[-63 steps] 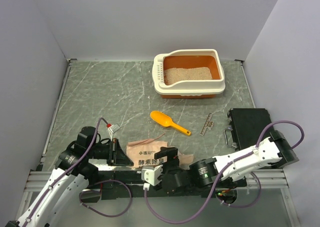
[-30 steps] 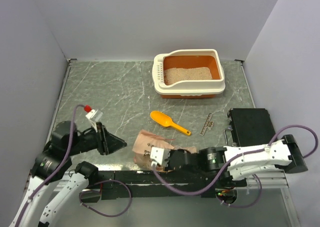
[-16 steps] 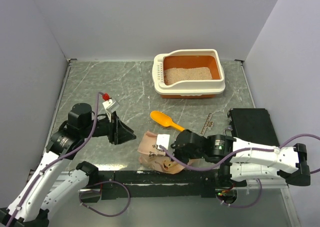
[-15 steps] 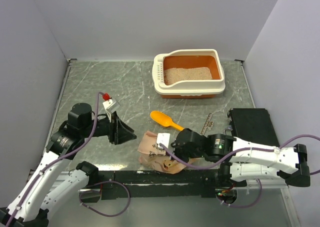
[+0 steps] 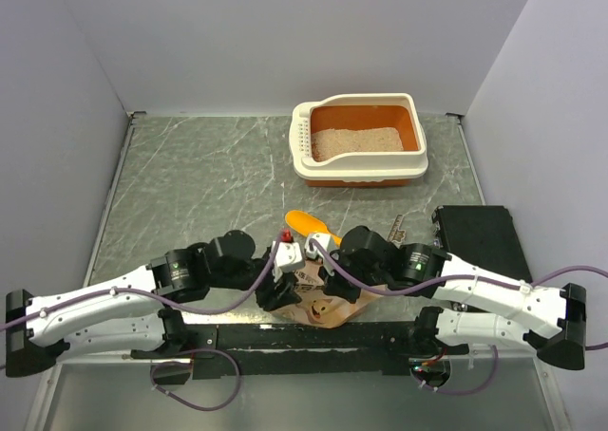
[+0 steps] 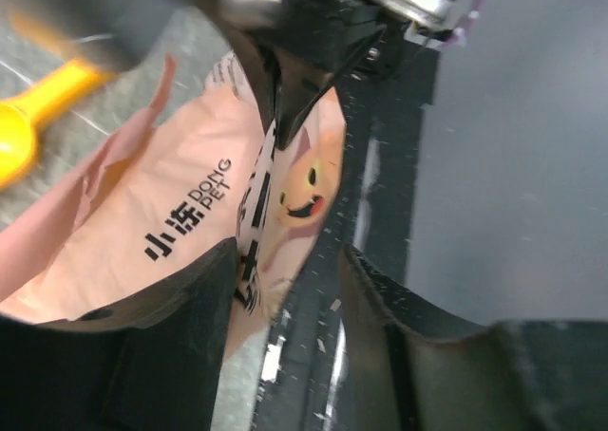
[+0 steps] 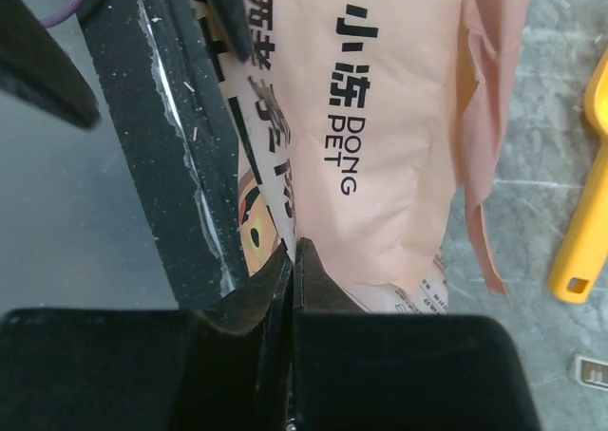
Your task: Fill the litter box with clean litter
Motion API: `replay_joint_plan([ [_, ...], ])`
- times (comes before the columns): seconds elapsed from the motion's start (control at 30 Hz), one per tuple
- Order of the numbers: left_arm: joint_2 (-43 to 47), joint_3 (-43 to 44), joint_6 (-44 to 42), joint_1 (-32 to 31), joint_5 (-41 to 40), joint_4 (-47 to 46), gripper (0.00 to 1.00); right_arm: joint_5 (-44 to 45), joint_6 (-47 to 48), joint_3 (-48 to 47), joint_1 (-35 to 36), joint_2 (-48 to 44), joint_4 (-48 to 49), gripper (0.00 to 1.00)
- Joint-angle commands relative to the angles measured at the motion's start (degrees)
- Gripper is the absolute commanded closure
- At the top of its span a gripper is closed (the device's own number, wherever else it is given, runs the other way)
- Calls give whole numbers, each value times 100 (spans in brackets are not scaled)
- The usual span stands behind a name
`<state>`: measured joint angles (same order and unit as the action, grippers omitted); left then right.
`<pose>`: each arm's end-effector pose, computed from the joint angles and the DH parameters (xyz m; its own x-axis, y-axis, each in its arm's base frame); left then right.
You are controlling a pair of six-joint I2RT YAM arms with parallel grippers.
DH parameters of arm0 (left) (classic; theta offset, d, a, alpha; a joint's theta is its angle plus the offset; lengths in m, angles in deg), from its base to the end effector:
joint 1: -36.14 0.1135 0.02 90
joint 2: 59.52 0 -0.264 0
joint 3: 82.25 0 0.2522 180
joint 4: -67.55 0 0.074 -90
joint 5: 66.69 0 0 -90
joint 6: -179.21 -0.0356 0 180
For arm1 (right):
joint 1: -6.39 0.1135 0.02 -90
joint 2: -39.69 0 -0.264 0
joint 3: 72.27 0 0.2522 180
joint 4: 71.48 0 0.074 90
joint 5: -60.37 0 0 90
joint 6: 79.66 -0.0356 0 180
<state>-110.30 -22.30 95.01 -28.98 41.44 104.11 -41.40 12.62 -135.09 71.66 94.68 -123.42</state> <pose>0.0732 -0.1841 0.3086 -0.2914 0.4001 -0.8689 0.9538 0.1906 -0.2321 0.0756 0.1816 0.2883 -0.2531 -0.6427 -0.7231 -0.9613 0.2511 0.1133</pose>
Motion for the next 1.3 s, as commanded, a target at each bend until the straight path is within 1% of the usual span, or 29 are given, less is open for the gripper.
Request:
replay_joint_plan([
  [0.0, 60, -84, -466, -510, -1619, -505, 47, -352, -202, 89, -156, -136, 284, 100],
  [0.07, -62, -93, -519, -580, -1786, -514, 46, -361, -211, 151, -173, -233, 319, 100],
  [0.1, -124, -84, -719, -598, -2004, -462, 46, -387, -211, 177, -182, -260, 311, 100],
  [0.17, -256, -67, -844, -677, -2294, -470, 46, -423, -211, 204, -173, -338, 328, 100],
  [0.37, -213, -330, -1204, -765, -2560, -918, 45, -589, -211, 274, -182, -409, 425, 100],
  [0.47, -134, -400, -1257, -747, -2306, -962, 45, -642, -378, 300, -182, -479, 451, 100],
  [0.53, -98, -453, -1222, -756, -1920, -989, 45, -634, -378, 335, -182, -523, 460, 100],
  [0.57, -72, -506, -1205, -748, -1858, -997, 44, -642, -369, 353, -191, -532, 469, 100],
  [0.6, -72, -524, -1161, -747, -1544, -998, 44, -660, -378, 353, -191, -532, 469, 100],
  [0.73, -133, -611, -1081, -756, -812, -980, 44, -713, -343, 344, -191, -488, 477, 100],
  [0.9, -326, -638, -1108, -730, -469, -953, 44, -730, -325, 318, -191, -480, 442, 100],
  [0.93, -370, -655, -1108, -721, -442, -945, 45, -730, -334, 318, -191, -506, 434, 100],
  [1.0, -406, -664, -1134, -686, -451, -945, 50, -721, -360, 327, -199, -506, 425, 100],
  [1.13, -642, -708, -1152, -633, -661, -883, 99, -765, -387, 353, -199, -558, 451, 100],
  [1.23, -766, -708, -1099, -633, -1012, -866, 99, -792, -395, 353, -191, -611, 469, 100],
  [1.27, -784, -691, -1090, -633, -1344, -831, 99, -809, -404, 344, -199, -629, 495, 100],
])
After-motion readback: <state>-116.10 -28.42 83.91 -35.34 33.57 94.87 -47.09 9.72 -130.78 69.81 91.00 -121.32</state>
